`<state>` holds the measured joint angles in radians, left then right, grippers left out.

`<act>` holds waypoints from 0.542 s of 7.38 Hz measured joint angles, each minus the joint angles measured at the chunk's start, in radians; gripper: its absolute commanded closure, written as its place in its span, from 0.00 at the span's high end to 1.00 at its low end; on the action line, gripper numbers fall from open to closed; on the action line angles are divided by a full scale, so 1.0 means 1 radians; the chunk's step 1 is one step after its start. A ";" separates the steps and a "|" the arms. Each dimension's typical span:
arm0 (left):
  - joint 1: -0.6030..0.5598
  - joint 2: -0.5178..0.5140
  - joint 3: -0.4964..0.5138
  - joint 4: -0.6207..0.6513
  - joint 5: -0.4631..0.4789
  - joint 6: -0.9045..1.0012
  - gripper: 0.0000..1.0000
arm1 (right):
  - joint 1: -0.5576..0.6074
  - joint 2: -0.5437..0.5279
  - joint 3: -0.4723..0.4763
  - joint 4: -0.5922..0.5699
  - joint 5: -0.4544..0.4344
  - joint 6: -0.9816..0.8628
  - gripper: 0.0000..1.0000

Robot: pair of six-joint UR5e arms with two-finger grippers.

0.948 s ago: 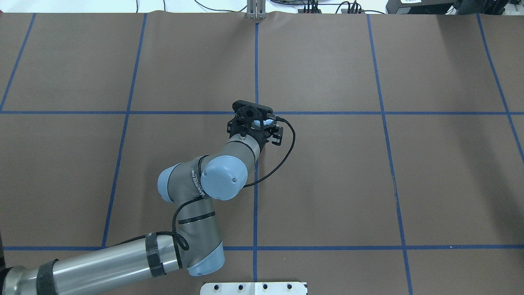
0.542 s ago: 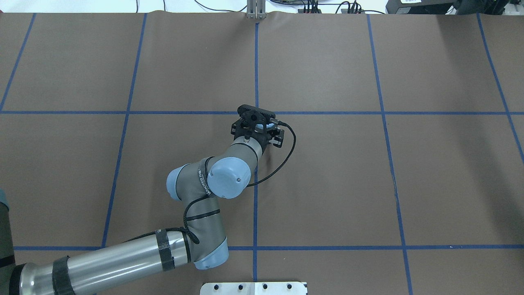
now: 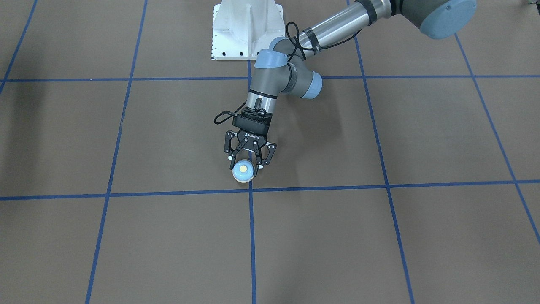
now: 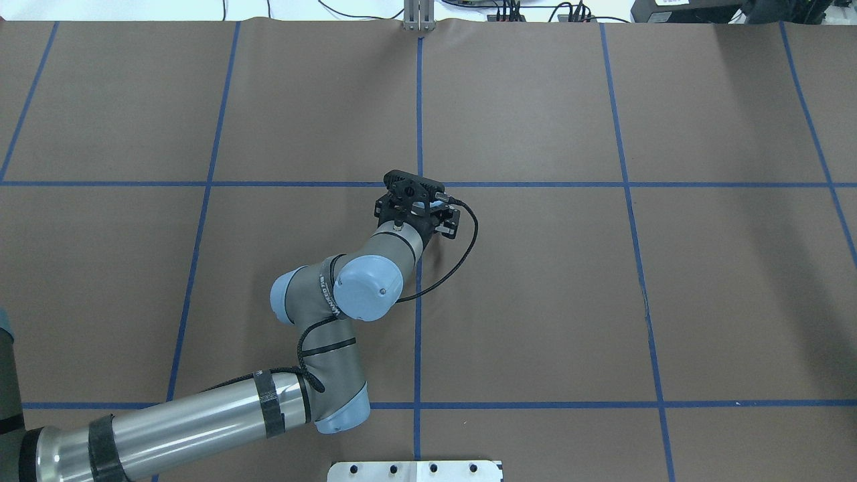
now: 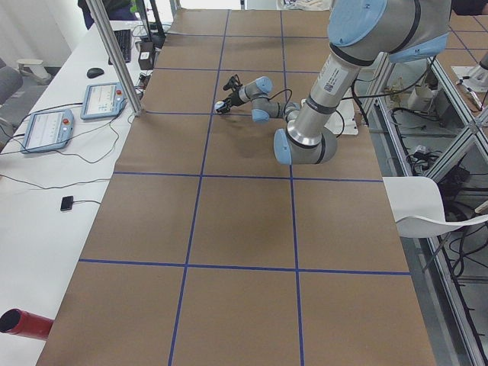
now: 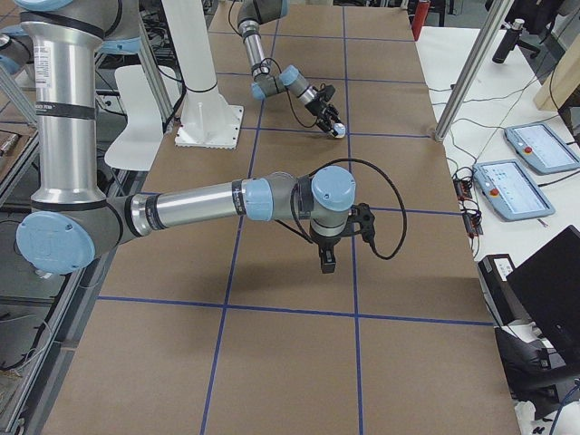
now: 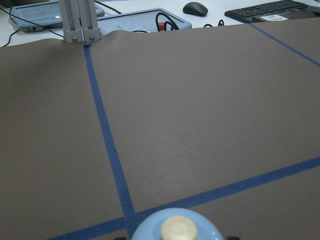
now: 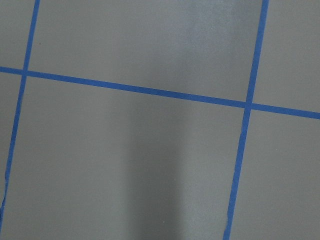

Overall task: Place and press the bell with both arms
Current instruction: 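Lower the bell onto the table at the grid center with the left gripper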

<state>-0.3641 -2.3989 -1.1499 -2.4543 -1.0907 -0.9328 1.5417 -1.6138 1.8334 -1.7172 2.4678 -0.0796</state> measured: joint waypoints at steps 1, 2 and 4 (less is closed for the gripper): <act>-0.003 0.001 0.000 -0.001 0.000 0.000 0.00 | 0.000 0.000 0.001 0.000 0.000 0.000 1.00; -0.005 0.003 0.001 -0.001 0.000 0.000 0.23 | 0.000 0.000 0.002 0.001 0.000 0.000 1.00; -0.007 0.006 0.001 -0.001 -0.001 -0.001 1.00 | 0.000 0.000 0.002 0.002 0.000 0.000 1.00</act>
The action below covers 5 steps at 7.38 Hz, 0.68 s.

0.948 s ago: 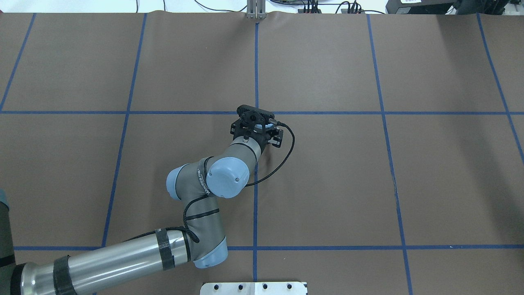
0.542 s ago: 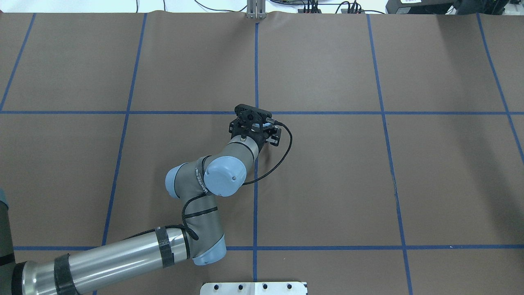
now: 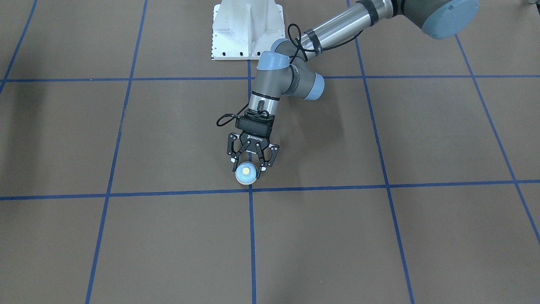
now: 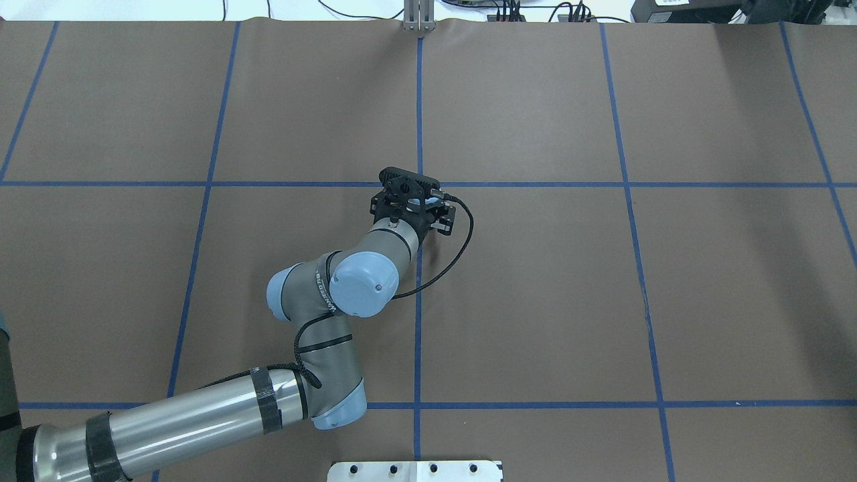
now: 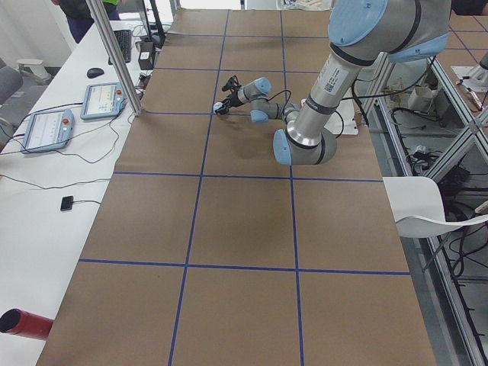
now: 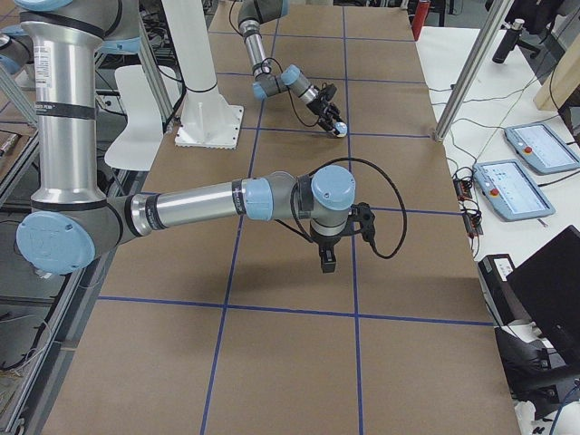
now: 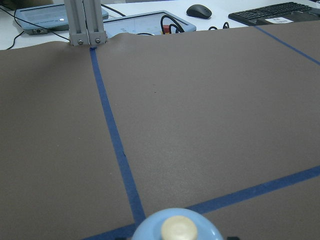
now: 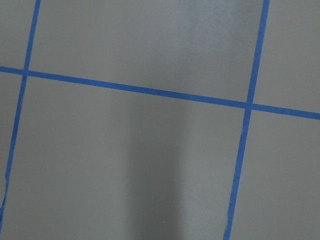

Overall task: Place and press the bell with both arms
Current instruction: 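Lower the bell onto the table at the grid center with the left gripper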

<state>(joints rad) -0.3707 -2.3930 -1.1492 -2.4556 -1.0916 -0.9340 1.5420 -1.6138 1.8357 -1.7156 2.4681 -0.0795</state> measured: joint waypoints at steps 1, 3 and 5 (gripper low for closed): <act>0.000 0.000 -0.001 0.000 0.000 -0.003 1.00 | 0.000 0.000 0.000 0.001 0.000 0.001 1.00; 0.000 0.001 -0.004 -0.001 -0.001 -0.011 1.00 | 0.001 0.000 0.000 0.003 0.000 0.001 1.00; -0.012 -0.002 -0.017 0.002 -0.002 -0.039 1.00 | 0.000 0.007 0.001 0.001 0.001 0.005 1.00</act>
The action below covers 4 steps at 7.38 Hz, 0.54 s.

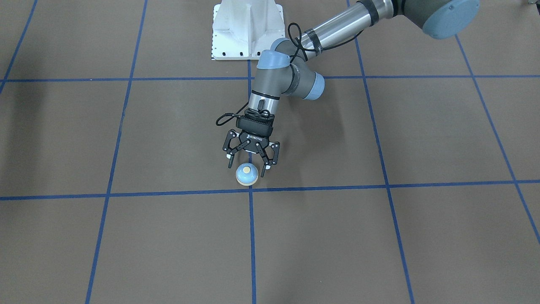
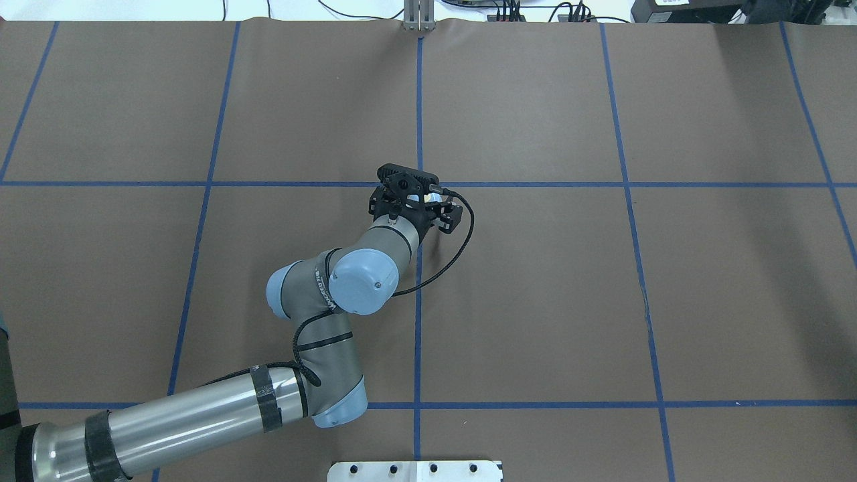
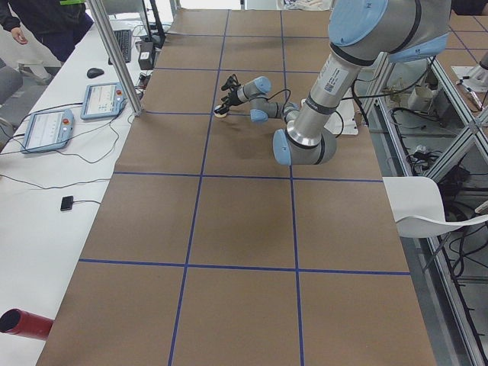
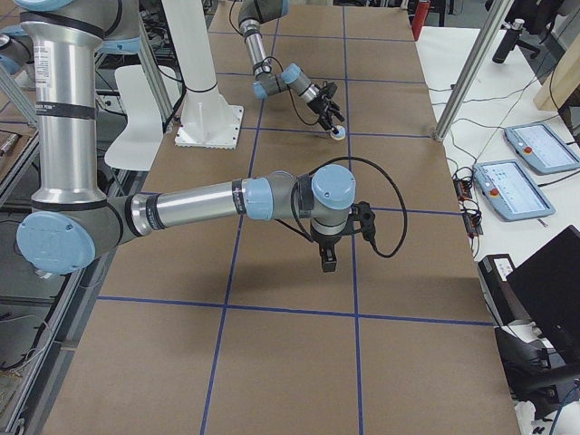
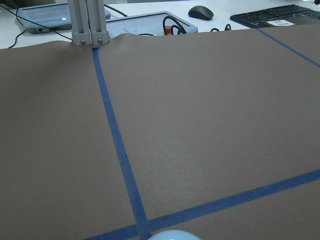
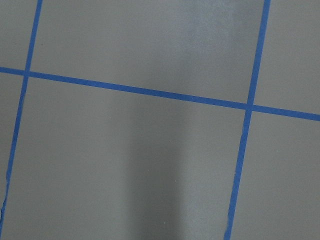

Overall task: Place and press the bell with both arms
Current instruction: 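Open the left gripper and withdraw it while the right arm reaches in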

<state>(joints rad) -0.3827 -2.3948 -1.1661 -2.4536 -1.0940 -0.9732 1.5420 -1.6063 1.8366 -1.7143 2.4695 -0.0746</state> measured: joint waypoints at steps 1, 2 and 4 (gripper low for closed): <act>-0.027 -0.002 -0.017 0.017 -0.017 -0.007 1.00 | -0.002 0.019 0.000 -0.002 0.003 0.028 1.00; -0.073 -0.002 -0.044 0.063 -0.069 -0.007 1.00 | -0.011 0.053 0.000 0.000 0.008 0.087 1.00; -0.197 0.006 -0.114 0.229 -0.253 0.002 1.00 | -0.090 0.159 -0.001 0.001 0.000 0.215 1.00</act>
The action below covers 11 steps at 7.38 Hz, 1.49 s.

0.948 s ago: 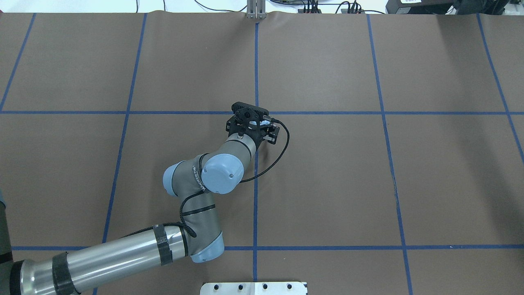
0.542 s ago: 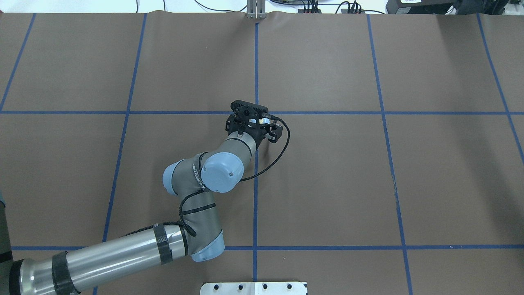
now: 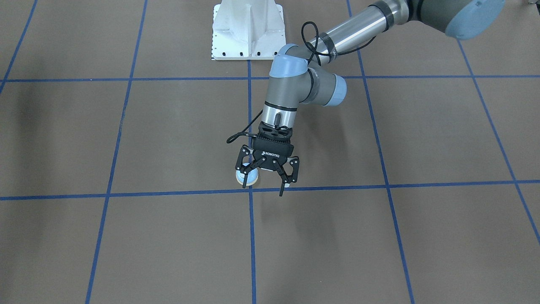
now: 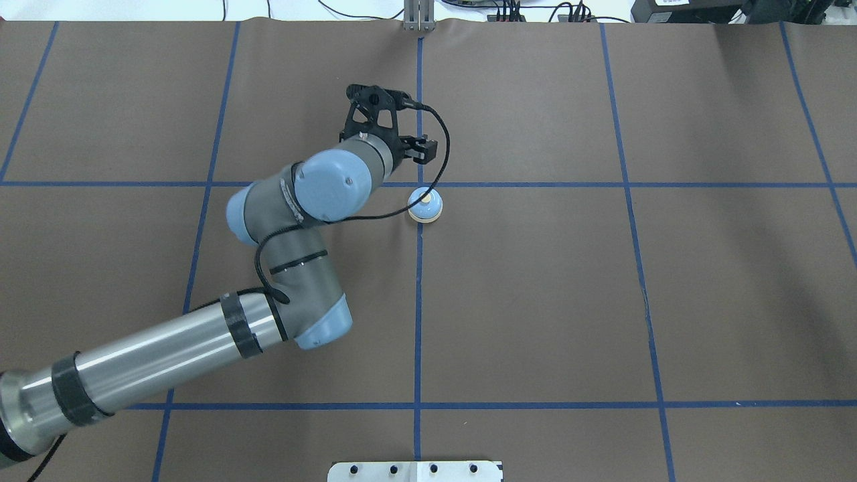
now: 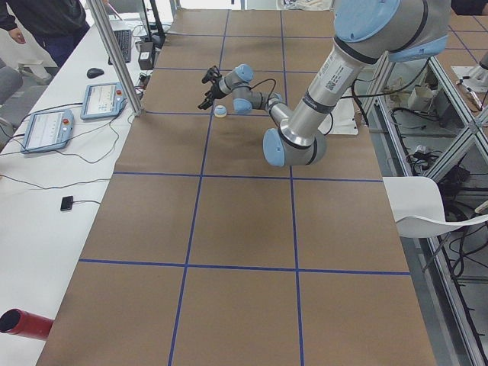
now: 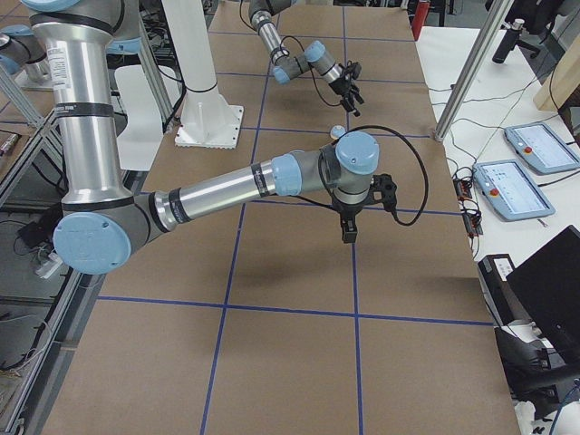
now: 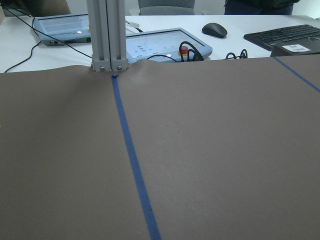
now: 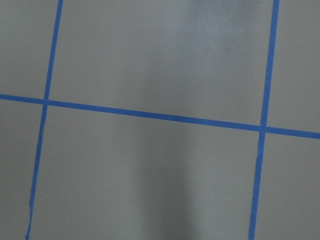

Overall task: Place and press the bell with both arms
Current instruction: 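Open the left gripper and withdraw it while the right arm reaches in, then move the right gripper above the bell's cream button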

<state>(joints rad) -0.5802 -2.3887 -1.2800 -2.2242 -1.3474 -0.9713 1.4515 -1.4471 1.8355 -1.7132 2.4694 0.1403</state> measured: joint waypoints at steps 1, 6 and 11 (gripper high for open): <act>-0.068 0.017 -0.020 0.071 -0.098 0.025 1.00 | -0.070 0.075 -0.004 -0.001 -0.026 0.091 1.00; -0.331 0.323 -0.168 0.129 -0.423 0.279 1.00 | -0.459 0.433 -0.046 0.004 -0.240 0.699 0.00; -0.408 0.565 -0.318 0.121 -0.539 0.398 1.00 | -0.695 0.710 -0.324 0.075 -0.379 0.957 0.00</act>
<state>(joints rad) -0.9882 -1.8237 -1.5985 -2.1036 -1.8861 -0.5735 0.7565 -0.7368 1.5113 -1.6377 2.0904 1.0977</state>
